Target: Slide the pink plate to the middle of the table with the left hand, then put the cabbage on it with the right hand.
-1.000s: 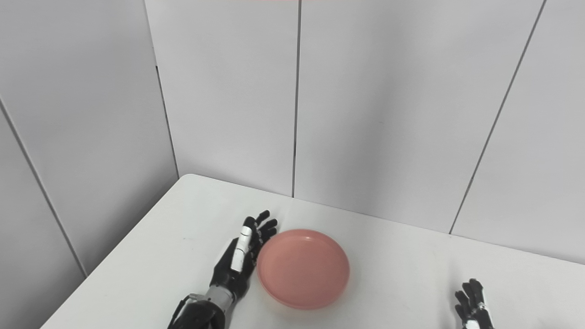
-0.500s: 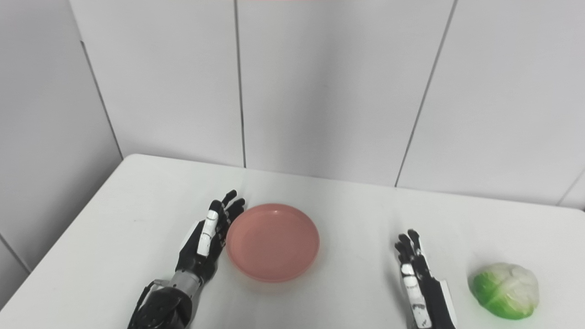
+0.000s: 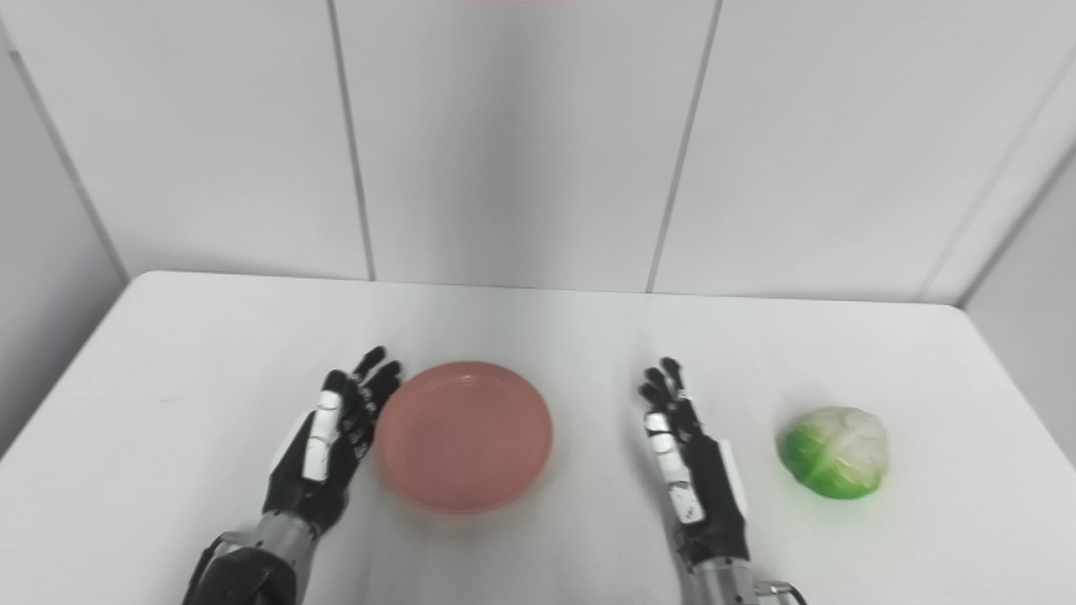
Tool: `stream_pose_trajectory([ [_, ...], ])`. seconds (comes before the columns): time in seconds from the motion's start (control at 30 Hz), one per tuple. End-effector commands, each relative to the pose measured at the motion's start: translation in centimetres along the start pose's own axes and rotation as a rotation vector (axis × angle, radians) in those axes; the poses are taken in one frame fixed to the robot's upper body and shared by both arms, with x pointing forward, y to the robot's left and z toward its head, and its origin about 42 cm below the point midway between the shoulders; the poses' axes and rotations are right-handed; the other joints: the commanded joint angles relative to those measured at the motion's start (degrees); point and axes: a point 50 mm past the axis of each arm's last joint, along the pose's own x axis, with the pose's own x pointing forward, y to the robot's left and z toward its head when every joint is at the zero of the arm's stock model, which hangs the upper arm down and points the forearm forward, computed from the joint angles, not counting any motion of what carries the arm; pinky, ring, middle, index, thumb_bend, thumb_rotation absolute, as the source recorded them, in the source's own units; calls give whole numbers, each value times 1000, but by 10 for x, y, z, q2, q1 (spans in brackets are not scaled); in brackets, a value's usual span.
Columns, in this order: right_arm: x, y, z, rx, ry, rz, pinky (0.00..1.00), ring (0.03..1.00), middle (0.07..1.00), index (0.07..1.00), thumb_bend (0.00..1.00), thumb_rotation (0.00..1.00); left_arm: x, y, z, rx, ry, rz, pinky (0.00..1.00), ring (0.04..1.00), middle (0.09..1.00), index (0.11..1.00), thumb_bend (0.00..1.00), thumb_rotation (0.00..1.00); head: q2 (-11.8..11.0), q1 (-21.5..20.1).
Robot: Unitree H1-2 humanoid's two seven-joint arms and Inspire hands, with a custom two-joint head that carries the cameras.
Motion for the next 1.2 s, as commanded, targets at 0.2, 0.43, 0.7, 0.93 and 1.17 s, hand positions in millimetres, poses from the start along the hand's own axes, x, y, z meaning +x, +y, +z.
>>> stream_pose_trajectory([
  [0.2,14,0,13,1,-77,-6,1000,907,941,968,690,833,-8,-32,-7,-47,18,-82,965,952,939,934,808,996,-6,-6],
  [0.43,18,-14,13,-77,-118,-54,1000,949,940,965,679,845,-15,-47,-7,-44,10,-120,982,966,961,947,776,998,-11,-9],
  [0.7,32,-58,13,-246,-188,-139,994,949,955,986,737,877,-19,-51,-11,-56,14,-149,1000,988,983,974,776,986,-27,-29],
  [0.93,41,-93,33,-582,-205,-292,915,923,946,980,747,721,-16,-34,-16,-31,-14,-96,1000,1000,1000,999,754,998,-39,-64],
  [1.17,42,-101,51,-788,-248,-365,869,905,928,945,774,521,-17,-6,-18,-24,-22,-67,1000,1000,1000,1000,757,1000,-54,-156],
])
